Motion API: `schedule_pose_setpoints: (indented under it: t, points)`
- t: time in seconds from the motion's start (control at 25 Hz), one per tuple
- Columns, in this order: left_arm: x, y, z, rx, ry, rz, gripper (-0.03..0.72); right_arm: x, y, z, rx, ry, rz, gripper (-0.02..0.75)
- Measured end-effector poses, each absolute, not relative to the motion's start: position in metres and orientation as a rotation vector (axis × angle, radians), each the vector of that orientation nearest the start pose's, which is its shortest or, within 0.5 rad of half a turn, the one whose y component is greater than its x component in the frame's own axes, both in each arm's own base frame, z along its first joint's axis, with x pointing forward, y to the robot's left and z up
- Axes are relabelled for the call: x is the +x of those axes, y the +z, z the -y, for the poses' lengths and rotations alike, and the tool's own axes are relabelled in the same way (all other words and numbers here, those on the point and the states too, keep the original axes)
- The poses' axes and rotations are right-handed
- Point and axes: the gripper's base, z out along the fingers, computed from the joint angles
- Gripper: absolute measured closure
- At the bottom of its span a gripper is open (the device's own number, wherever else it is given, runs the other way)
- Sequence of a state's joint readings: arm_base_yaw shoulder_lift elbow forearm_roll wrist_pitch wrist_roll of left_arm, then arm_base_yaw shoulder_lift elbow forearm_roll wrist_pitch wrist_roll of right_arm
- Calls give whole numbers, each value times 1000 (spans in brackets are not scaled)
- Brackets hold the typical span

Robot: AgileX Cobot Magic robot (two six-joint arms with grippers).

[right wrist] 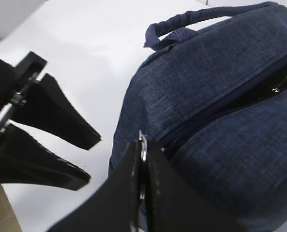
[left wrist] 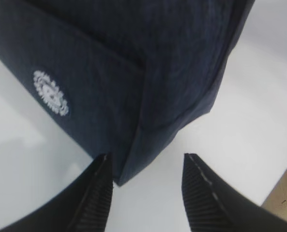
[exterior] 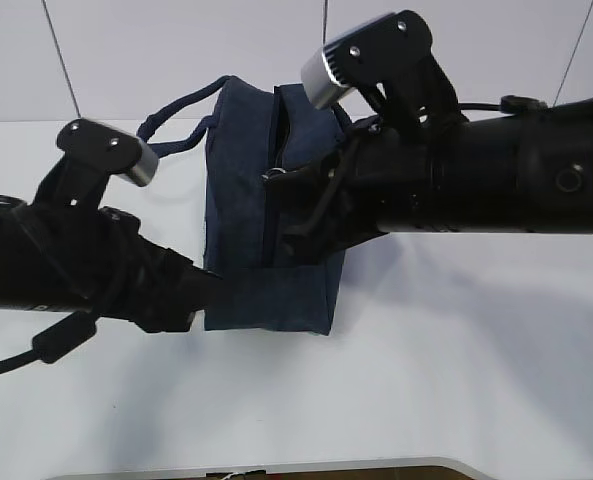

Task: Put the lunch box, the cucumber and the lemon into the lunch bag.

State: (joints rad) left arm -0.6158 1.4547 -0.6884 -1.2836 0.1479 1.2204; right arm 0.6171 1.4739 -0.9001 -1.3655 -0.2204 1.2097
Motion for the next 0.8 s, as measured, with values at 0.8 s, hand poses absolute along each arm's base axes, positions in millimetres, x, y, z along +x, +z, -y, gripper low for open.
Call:
schedule_pose_setpoints:
  t: [0.8]
  points:
    - [247,208,200,710,-502,-2206,600,255,282,-206,-916,511,-1789,733]
